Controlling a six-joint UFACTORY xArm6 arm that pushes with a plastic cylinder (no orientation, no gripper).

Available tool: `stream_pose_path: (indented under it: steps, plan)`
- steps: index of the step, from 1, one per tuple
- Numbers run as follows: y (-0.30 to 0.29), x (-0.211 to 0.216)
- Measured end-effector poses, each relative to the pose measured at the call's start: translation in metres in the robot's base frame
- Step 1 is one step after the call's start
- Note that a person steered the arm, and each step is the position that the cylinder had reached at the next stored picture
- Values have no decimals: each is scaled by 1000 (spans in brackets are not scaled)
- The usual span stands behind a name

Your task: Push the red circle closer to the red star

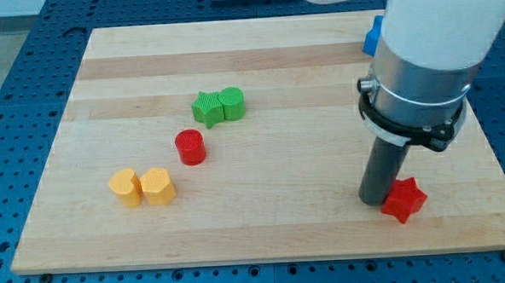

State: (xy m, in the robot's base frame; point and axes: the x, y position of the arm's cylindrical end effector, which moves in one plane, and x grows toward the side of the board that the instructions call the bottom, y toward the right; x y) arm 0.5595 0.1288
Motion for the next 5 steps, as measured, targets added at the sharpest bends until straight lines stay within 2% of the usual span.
stream_pose_path:
  steps: [1, 3, 4, 5]
  plan:
    - [-9, -11]
    - [-79, -72]
    - [-130, -76]
    - [-135, -68]
